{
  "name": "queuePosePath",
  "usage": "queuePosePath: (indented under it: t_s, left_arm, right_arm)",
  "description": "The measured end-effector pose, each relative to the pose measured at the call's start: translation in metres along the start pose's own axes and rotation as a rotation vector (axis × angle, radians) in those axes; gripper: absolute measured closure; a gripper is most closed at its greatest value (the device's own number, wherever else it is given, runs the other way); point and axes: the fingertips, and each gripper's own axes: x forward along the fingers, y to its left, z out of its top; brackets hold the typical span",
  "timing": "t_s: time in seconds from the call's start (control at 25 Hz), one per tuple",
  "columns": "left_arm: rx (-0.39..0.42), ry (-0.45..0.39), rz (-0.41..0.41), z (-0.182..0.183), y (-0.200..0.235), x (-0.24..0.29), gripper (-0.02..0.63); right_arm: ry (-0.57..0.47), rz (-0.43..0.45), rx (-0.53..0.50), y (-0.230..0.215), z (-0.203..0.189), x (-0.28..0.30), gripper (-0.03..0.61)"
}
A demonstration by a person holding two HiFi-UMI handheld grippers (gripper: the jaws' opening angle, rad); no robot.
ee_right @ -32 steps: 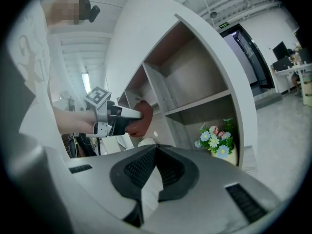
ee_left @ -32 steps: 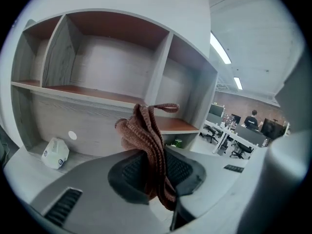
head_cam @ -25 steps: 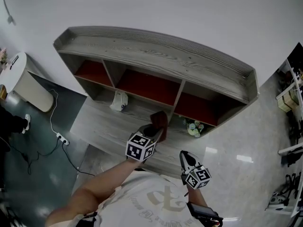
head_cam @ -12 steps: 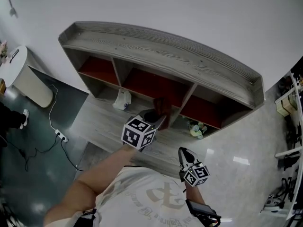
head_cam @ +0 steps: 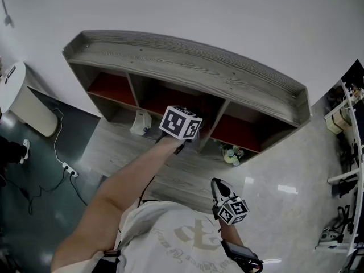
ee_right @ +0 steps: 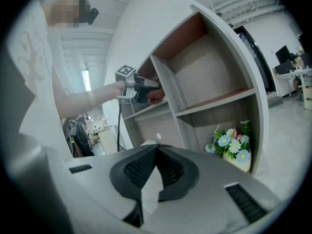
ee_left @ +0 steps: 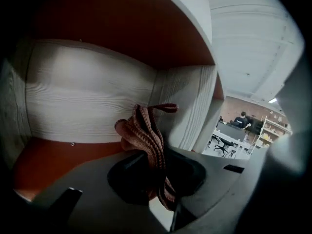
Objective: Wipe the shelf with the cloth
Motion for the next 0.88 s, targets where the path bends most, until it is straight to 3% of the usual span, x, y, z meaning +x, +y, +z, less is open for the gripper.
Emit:
queuePosePath:
  t_s: [0.4, 0.64, 0.88]
  left_arm:
    - [0.149, 0.195, 0.123, -0.012, 0.018, 0.040, 0.531]
    - [0.231, 0.218, 0.141, -0.012, 0.024, 0.049, 0.531]
    - [0.217, 0.220, 0.185, -0.017, 0.044, 0.038, 0.531]
  right_arm:
    - [-0.013, -0.047, 0.028, -0.013, -0.003, -0.012, 0.574]
    - [-0.007, -0.040, 0.030, -0.016, -0.003, -0.007, 0.574]
    - [-0.002, -0.023, 0.026, -0.016, 0.000, 0.001, 0.574]
